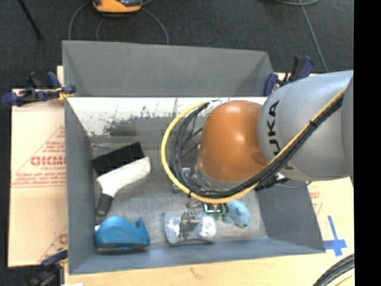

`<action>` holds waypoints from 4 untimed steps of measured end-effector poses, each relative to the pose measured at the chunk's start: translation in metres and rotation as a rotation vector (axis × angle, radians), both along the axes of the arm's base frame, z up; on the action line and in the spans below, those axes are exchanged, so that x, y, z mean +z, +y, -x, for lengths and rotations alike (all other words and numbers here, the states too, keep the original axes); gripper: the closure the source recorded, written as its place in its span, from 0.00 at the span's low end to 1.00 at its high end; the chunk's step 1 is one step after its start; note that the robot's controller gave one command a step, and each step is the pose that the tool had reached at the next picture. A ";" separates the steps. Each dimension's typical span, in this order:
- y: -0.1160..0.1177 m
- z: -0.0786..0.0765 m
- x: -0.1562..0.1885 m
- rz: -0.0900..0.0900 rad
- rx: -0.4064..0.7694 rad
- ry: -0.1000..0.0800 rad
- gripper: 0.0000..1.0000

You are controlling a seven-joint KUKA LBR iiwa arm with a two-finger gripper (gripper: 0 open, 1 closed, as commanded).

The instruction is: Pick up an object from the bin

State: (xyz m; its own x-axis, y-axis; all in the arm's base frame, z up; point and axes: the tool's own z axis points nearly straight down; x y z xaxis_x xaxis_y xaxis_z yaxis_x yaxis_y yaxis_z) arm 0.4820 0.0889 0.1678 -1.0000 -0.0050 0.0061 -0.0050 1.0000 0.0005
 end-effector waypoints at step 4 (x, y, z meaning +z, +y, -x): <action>-0.123 -0.043 -0.035 0.002 0.021 -0.010 0.00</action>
Offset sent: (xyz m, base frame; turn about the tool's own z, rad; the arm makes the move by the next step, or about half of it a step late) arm 0.0015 -0.0809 -0.0978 -0.2157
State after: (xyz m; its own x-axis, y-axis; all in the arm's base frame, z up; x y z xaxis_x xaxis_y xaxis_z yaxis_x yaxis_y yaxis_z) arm 0.5251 -0.0340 0.1331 -0.9996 -0.0263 -0.0035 -0.0263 0.9997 -0.0015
